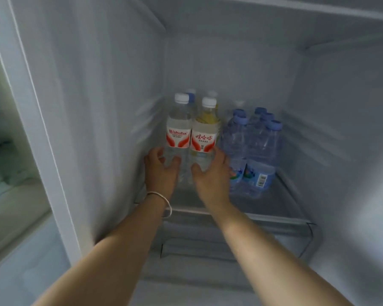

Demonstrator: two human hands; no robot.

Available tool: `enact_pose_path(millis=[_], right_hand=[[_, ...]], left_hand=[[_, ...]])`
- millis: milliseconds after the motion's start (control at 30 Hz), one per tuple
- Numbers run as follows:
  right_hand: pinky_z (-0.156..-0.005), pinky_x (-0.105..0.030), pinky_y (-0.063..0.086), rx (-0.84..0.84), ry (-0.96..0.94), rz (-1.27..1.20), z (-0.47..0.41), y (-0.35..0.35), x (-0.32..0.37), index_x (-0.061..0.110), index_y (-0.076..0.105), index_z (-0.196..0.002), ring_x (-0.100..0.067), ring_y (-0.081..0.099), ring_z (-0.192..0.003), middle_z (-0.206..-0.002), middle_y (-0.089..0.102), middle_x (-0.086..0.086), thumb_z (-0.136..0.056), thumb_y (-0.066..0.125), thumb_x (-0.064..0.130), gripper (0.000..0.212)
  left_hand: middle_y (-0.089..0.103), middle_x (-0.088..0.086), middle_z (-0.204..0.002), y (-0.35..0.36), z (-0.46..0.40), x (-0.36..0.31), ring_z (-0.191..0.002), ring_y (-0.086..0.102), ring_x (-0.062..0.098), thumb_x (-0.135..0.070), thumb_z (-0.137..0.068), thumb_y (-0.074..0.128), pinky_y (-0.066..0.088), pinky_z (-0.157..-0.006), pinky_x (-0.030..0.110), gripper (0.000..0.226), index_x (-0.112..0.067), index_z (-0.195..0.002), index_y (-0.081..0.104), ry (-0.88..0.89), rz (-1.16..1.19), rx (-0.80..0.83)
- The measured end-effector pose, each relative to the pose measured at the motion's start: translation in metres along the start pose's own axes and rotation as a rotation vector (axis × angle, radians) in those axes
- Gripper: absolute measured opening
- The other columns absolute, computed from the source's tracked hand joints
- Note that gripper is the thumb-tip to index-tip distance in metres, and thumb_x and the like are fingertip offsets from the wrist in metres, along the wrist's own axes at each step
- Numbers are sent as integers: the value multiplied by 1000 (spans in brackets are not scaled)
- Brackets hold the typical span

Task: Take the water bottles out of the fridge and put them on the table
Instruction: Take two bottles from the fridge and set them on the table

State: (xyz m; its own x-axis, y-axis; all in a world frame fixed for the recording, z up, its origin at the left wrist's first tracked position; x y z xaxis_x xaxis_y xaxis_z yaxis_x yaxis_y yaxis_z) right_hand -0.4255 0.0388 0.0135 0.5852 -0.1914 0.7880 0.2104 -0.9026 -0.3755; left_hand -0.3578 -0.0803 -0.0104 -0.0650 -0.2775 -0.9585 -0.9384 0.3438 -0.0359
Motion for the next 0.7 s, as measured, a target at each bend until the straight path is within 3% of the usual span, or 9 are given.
enact_pose_path(millis=[200, 267, 367, 467, 567, 634, 700], right_hand=[[-109, -41, 36, -36, -44, -4, -17, 20, -8, 13, 13, -148, -27, 33, -137, -151, 28, -10, -79, 65, 22, 87], [-111, -41, 34, -44, -22, -51, -23, 26, -12, 13, 12, -148, -25, 32, -137, -151, 27, -10, -82, 64, 23, 86], [-111, -44, 35, -90, 9, -132, -30, 34, -12, 9, 15, -146, -26, 36, -136, -149, 32, -13, -84, 59, 36, 81], [-105, -44, 41, -103, 34, -185, -34, 41, -17, 11, 19, -144, -26, 44, -130, -143, 40, -13, -81, 61, 42, 82], [-100, -44, 46, -142, 38, -222, -34, 44, -23, 14, 24, -143, -23, 48, -125, -139, 45, -9, -74, 70, 44, 87], [-99, -42, 47, -176, 28, -283, -35, 43, -24, 17, 32, -138, -19, 52, -122, -134, 50, -6, -69, 72, 47, 86], [-95, -40, 51, -200, 30, -344, -37, 43, -25, 18, 42, -130, -15, 57, -114, -125, 57, -3, -63, 72, 53, 82]], left_hand=[[64, 1, -116, 19, -17, -6, -102, 64, 10, -64, -65, 66, 55, -87, 35, 67, -21, -116, 60, 73, 83, -36], [64, -2, -116, 21, -24, -6, -103, 63, 9, -64, -71, 63, 53, -88, 30, 62, -20, -114, 59, 67, 95, -8], [61, -4, -117, 26, -32, -3, -103, 59, 11, -45, -84, 62, 47, -89, 26, 39, -21, -113, 50, 24, 166, 82], [64, -3, -122, 28, -36, -1, -111, 62, 14, -57, -76, 66, 47, -101, 40, 63, -18, -124, 52, 25, 234, 165], [66, 1, -123, 28, -40, 8, -112, 63, 15, -64, -68, 69, 49, -100, 44, 79, -17, -128, 53, 31, 255, 183], [67, 1, -120, 29, -41, 8, -111, 65, 16, -65, -68, 69, 50, -98, 46, 76, -18, -126, 55, 53, 253, 194], [71, -3, -113, 30, -42, 6, -107, 66, 14, -57, -74, 69, 52, -95, 40, 53, -26, -117, 62, 80, 251, 209]])
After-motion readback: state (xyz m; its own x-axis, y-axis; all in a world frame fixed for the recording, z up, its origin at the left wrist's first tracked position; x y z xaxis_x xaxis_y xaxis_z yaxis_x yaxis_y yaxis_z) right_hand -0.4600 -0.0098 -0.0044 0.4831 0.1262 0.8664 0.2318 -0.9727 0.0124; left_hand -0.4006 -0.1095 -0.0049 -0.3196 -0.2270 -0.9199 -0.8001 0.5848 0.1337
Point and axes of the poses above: each hand's wrist, its own z-axis away from the middle knuckle, its own y-axis out of the palm, x = y × z, the point moved 4 cm from there along -z, towards the middle knuckle
